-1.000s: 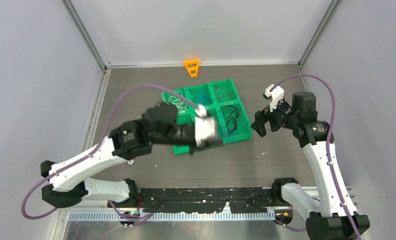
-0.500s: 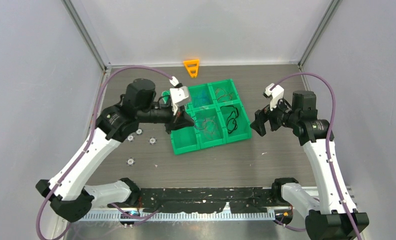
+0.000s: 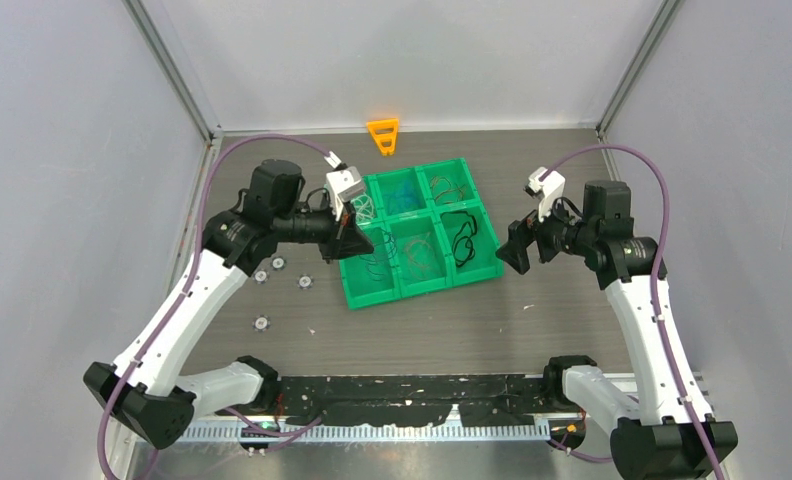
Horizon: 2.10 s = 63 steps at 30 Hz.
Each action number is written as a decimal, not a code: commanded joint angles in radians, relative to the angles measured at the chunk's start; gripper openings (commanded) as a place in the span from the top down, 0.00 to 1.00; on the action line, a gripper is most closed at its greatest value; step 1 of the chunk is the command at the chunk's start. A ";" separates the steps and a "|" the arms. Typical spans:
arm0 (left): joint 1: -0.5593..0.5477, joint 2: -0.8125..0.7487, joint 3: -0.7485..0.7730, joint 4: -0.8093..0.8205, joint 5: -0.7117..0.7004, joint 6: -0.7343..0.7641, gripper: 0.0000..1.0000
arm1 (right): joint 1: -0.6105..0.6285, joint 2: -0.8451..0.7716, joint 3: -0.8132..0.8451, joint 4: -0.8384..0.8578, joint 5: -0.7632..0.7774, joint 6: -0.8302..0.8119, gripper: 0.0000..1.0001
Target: Untangle the cables
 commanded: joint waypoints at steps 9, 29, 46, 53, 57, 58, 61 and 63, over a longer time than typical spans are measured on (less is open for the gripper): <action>0.104 0.046 -0.107 0.099 -0.002 0.128 1.00 | -0.003 0.031 0.035 0.028 -0.050 0.011 0.01; 0.262 0.171 0.121 -0.030 0.170 0.186 1.00 | -0.002 0.037 0.042 0.013 -0.034 -0.012 0.01; 0.262 0.182 -0.160 0.226 0.007 0.199 1.00 | -0.002 0.061 0.026 0.024 -0.051 0.004 0.01; 0.276 0.252 -0.193 0.286 -0.036 0.153 1.00 | -0.002 0.063 0.019 0.024 -0.046 0.001 0.01; 0.291 0.272 -0.116 0.211 0.008 0.178 1.00 | -0.003 0.066 0.022 0.024 -0.044 0.000 0.01; 0.291 0.263 -0.089 0.171 0.039 0.188 1.00 | -0.003 0.064 0.023 0.024 -0.042 -0.002 0.01; 0.291 0.189 -0.036 0.099 0.103 0.198 1.00 | -0.003 0.059 0.024 0.023 -0.039 -0.009 0.01; 0.291 0.136 -0.011 0.067 0.104 0.202 1.00 | -0.003 0.055 0.024 0.023 -0.039 -0.010 0.01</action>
